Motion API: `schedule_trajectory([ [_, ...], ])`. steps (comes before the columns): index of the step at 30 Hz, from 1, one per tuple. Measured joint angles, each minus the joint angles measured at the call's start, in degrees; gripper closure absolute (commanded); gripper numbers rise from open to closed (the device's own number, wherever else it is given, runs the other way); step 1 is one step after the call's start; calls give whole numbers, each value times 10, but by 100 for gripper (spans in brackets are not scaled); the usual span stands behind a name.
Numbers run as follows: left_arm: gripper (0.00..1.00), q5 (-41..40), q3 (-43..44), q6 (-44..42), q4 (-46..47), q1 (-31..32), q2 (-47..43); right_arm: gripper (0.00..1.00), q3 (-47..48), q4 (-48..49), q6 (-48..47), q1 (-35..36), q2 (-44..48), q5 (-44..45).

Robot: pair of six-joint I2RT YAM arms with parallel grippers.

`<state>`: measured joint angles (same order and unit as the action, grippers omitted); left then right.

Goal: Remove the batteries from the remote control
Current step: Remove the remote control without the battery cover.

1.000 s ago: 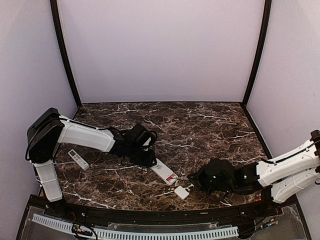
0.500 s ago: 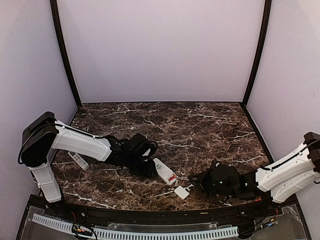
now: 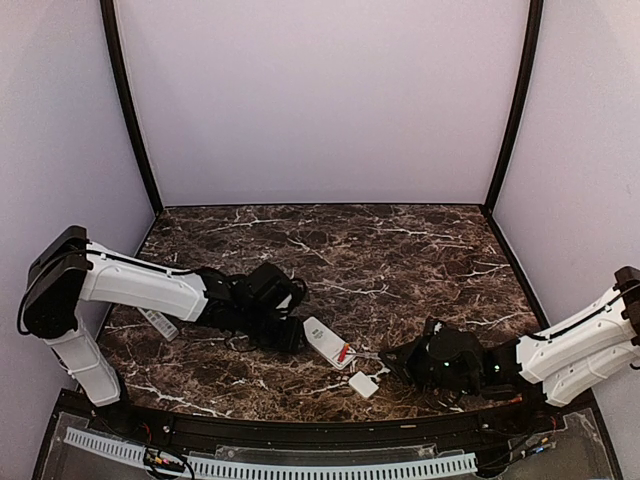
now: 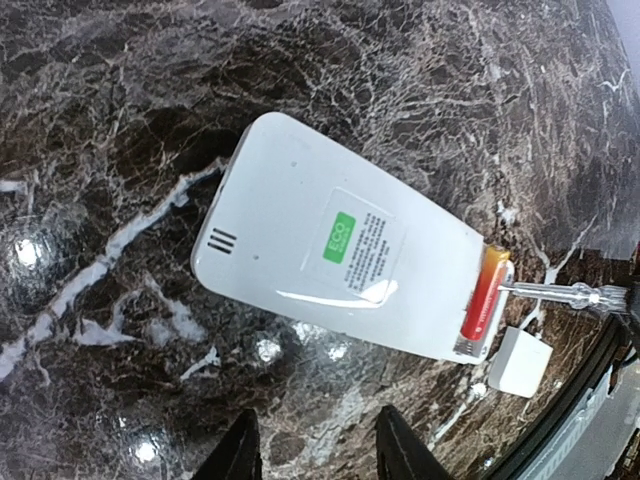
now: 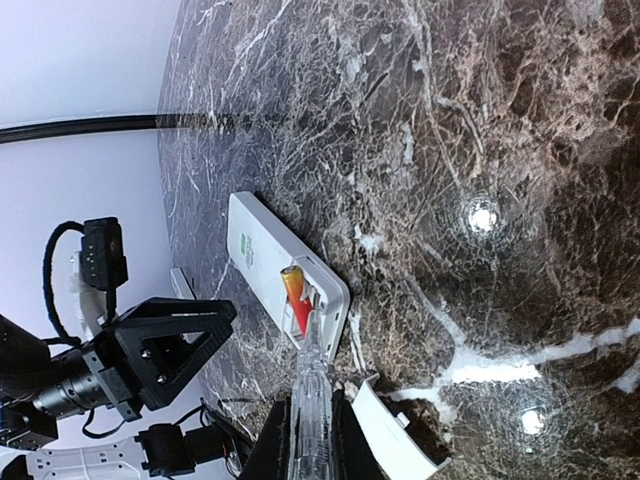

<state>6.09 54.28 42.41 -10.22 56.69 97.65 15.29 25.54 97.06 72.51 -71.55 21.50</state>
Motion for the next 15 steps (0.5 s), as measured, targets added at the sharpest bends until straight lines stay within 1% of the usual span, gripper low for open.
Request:
schedule_trajectory([
  [7,57,-9,0,3,-4,-5,-48,100,0,23,-35,0,2,-1],
  [11,57,-8,-4,5,-2,-12,-56,100,-1,54,-56,0,2,-6],
  [15,57,-8,-19,7,-2,-18,-57,100,11,52,-78,0,2,-18],
])
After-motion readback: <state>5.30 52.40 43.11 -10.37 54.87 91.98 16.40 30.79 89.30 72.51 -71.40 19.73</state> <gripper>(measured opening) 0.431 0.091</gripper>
